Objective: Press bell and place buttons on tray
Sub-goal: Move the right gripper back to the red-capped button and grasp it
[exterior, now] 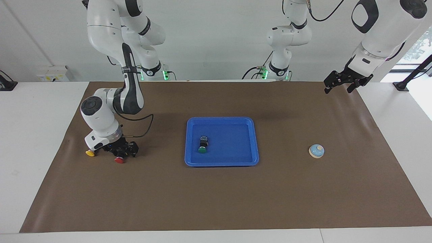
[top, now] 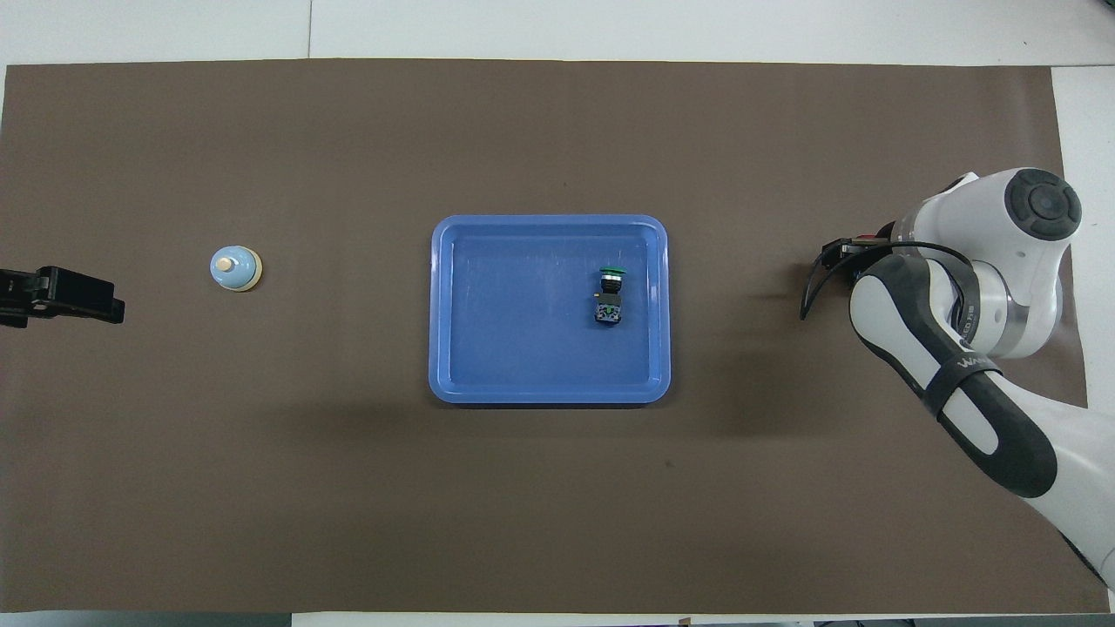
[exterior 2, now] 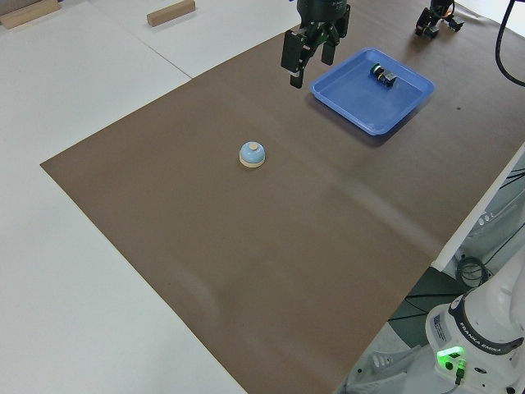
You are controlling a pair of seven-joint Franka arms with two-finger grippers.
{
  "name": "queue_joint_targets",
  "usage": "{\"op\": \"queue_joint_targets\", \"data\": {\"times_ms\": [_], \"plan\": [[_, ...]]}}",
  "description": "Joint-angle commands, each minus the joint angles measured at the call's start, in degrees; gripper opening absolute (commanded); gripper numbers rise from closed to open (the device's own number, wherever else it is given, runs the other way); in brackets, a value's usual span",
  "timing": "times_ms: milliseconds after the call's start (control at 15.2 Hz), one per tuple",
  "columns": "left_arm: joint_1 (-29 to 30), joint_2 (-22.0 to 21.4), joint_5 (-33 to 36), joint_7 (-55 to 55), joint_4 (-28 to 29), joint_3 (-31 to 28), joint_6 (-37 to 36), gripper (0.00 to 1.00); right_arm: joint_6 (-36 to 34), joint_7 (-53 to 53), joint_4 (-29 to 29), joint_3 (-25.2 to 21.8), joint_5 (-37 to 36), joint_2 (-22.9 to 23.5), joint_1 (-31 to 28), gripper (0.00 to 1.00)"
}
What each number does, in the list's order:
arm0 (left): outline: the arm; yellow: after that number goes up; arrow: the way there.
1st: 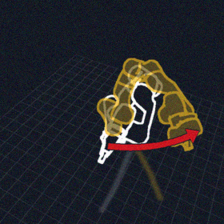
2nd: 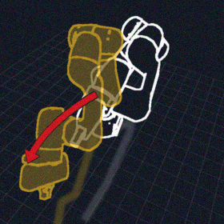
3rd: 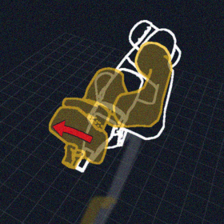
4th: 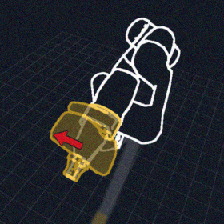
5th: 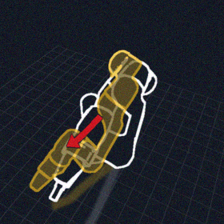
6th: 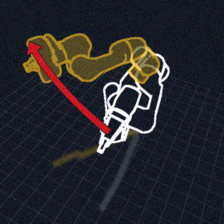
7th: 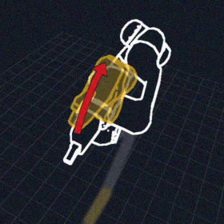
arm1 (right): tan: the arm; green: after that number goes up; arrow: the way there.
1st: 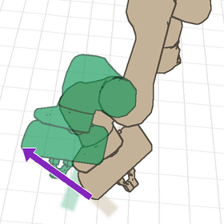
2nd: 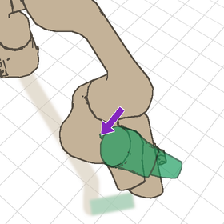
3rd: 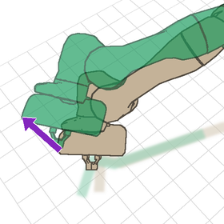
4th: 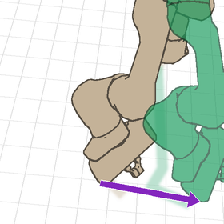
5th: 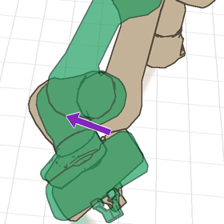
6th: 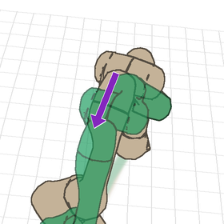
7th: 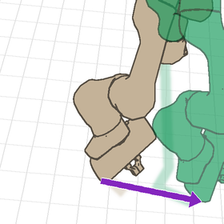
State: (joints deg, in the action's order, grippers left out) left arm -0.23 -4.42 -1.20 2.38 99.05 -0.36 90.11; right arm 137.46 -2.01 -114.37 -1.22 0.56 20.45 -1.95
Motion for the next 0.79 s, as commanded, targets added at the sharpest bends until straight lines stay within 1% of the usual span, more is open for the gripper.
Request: {"op": "queue_joint_targets", "data": {"times_ms": [0, 66, 131, 329, 460, 592, 723], "plan": [[0.23, -0.15, -0.3, -0.01, -0.79, 0.01, -0.82, 1.0, 0.18, 1.75, -1.11, 0.6, -0.56, -0.93, -1.03, 0.2], [0.23, -0.15, -0.3, -0.01, -0.79, 0.01, -0.82, 1.0, 0.0, 1.84, -1.11, 0.69, -0.56, -0.93, -1.12, 0.02], [0.23, -0.15, -0.3, -0.01, -0.79, 0.01, -0.82, 1.0, -0.35, 2.1, -1.11, 0.69, -0.56, -1.02, -1.38, 0.0], [0.23, -0.15, -0.3, -0.01, -0.79, 0.01, -0.82, 1.0, -1.14, 2.98, -0.41, 0.69, -0.56, -1.02, -1.47, 0.0], [0.23, -0.15, -0.3, -0.01, -0.79, 0.01, -0.82, 1.0, -3.15, 2.98, 1.07, 0.69, -0.56, -1.11, -0.78, 0.0], [0.23, -0.15, -0.3, -0.01, -0.79, 0.01, -0.82, 1.0, -7.45, 2.63, 4.58, 1.3, -0.56, -1.2, -0.33, 0.0], [0.23, -0.15, -0.3, -0.01, -0.79, 0.01, -0.82, 1.0, -12.72, 1.58, 8.97, 1.39, -0.21, -1.11, 2.73, 0.0]]}}
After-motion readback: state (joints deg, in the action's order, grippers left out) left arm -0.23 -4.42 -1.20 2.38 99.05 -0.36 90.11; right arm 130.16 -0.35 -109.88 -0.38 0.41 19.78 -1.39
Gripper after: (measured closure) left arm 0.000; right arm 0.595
